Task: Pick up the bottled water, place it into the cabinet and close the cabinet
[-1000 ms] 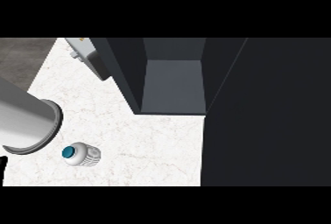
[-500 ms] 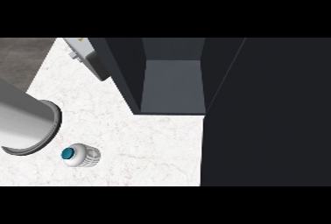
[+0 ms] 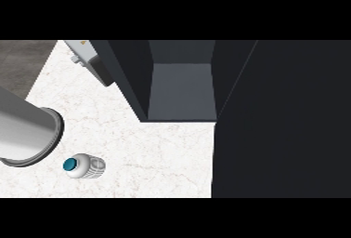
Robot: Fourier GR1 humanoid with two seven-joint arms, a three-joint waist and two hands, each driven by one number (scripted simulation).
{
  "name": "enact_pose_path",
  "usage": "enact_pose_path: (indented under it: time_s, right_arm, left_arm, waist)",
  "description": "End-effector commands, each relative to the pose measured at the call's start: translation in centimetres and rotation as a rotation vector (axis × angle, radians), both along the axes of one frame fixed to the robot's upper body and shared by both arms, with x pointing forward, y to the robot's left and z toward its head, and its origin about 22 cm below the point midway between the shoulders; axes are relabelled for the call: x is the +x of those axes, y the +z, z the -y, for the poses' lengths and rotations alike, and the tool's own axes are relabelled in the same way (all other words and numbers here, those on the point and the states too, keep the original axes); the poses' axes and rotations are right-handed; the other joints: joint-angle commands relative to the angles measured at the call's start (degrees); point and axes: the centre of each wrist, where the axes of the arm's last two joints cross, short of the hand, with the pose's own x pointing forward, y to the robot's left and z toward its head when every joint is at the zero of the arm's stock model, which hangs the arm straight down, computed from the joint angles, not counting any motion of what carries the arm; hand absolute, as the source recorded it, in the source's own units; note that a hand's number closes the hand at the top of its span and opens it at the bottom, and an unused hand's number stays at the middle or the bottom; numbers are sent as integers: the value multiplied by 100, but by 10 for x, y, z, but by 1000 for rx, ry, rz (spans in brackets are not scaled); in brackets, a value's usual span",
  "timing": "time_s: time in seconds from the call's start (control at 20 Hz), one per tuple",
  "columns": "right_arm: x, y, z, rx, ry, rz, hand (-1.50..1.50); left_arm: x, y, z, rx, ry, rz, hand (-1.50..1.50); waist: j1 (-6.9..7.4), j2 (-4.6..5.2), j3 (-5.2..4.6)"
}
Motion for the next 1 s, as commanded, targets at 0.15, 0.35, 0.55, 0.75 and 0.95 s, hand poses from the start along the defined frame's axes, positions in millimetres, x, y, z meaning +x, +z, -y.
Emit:
enact_pose_path:
  time_s: [0.15, 0.35, 0.55, 0.75, 0.95]
  right_arm:
    - [-24, 30, -1, 12, 16, 65, -150]
    - [-35, 35, 0, 6, 41, 58, -150]
    - [-36, 33, 3, 12, 25, 58, -150]
    - [-43, 35, 6, 5, 61, 72, -150]
    - [-54, 29, 9, -5, 57, 63, -150]
  left_arm:
    - [4, -3, -6, -43, 40, 14, -150]
    - [27, -21, -9, -95, 42, -31, -150]
    - [35, -52, -4, -131, 45, -41, -150]
    - [61, -64, -9, -112, 78, -80, -150]
    - [57, -102, -19, -100, 68, -153, -150]
  waist:
    - [-41, 18, 1]
    - [-125, 28, -1]
    - [-55, 28, -2]
    - [-141, 30, 0]
    - [-155, 13, -3]
